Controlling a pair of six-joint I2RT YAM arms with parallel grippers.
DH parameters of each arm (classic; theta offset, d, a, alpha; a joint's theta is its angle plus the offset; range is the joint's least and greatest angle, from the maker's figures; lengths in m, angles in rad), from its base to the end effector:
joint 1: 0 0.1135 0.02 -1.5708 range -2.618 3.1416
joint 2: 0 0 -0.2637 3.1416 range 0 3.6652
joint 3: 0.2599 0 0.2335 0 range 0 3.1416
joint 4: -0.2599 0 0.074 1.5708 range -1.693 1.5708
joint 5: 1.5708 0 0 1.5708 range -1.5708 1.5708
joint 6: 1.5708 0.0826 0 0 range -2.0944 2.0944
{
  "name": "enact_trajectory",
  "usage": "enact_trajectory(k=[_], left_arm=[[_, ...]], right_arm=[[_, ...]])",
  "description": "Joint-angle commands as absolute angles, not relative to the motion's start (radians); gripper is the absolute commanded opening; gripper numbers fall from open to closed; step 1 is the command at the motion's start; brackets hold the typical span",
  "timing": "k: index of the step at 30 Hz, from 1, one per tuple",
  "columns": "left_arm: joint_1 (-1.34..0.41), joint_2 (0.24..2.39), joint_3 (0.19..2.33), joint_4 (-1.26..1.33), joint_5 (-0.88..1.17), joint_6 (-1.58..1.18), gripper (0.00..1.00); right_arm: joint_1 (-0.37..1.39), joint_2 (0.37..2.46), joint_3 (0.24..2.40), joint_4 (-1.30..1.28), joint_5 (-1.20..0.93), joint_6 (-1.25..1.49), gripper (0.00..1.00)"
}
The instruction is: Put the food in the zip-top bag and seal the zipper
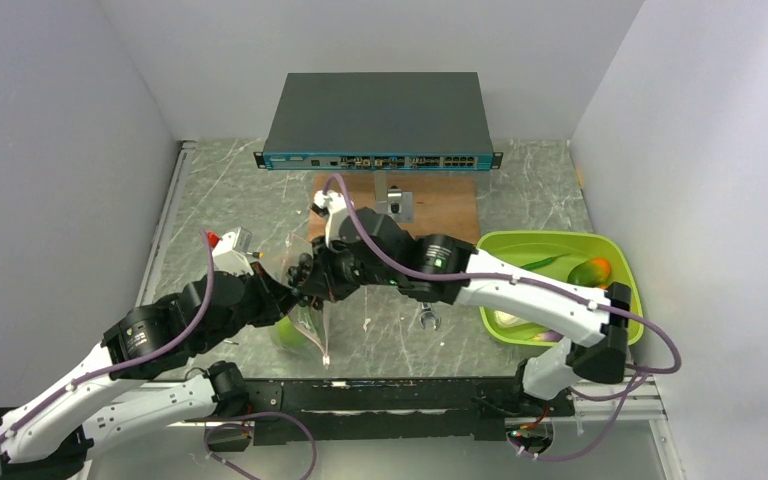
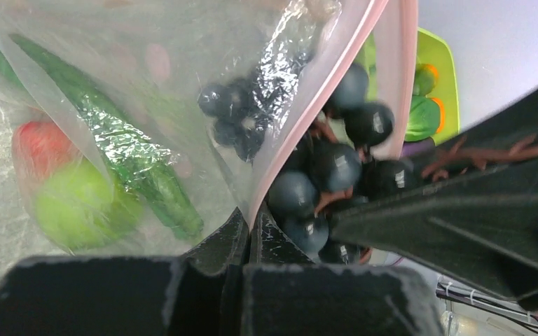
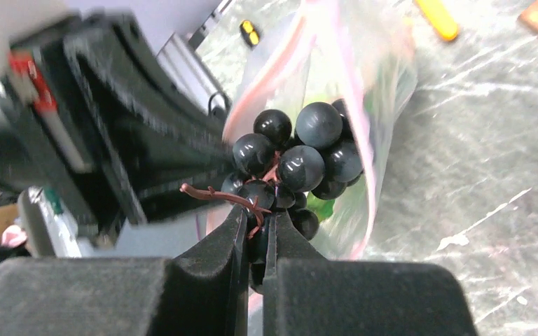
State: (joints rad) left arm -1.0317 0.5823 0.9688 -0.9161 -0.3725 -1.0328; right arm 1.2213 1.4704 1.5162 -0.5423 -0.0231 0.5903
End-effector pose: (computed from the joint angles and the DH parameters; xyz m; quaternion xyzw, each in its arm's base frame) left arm 0.0856 -0.0845 0.3229 -0.0926 0.8525 -0.3372 0.3886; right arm 0.1194 0.3332 0.3716 -0.2722 0.8149 0.4088 0.3079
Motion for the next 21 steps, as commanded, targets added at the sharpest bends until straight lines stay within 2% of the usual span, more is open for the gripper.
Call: enact_trajectory(k=[1,5,8,14,21], left_arm=[[-1.034,0.579,0.998,-0.836,-0.340,-1.023,0.00],[-1.032,0.579,1.015,-0.838,-0.332,-1.024,0.00],[-1.032,0.568,1.014,-0.849,-0.340,-1.033,0.00],[-1.032,0.539,0.984,-0.832,-0.363,-1.050,0.00],[-1.032,0.555,0.989,-0.841,-0.377,-1.048,0.00]], right_arm=[[1.220,1.576,1.713,-0.579,0.128,0.544,0.16],[1.230,1.637,1.779,-0.592,0.229,0.511,0.51],[1.233,1.639,1.786,-0.596,0.246,0.474,0.68],[1.231,1.573,1.746,-0.580,0.230,0.427,0.77],[1.231,1.430,1.654,-0.572,0.325,0.381,0.75]])
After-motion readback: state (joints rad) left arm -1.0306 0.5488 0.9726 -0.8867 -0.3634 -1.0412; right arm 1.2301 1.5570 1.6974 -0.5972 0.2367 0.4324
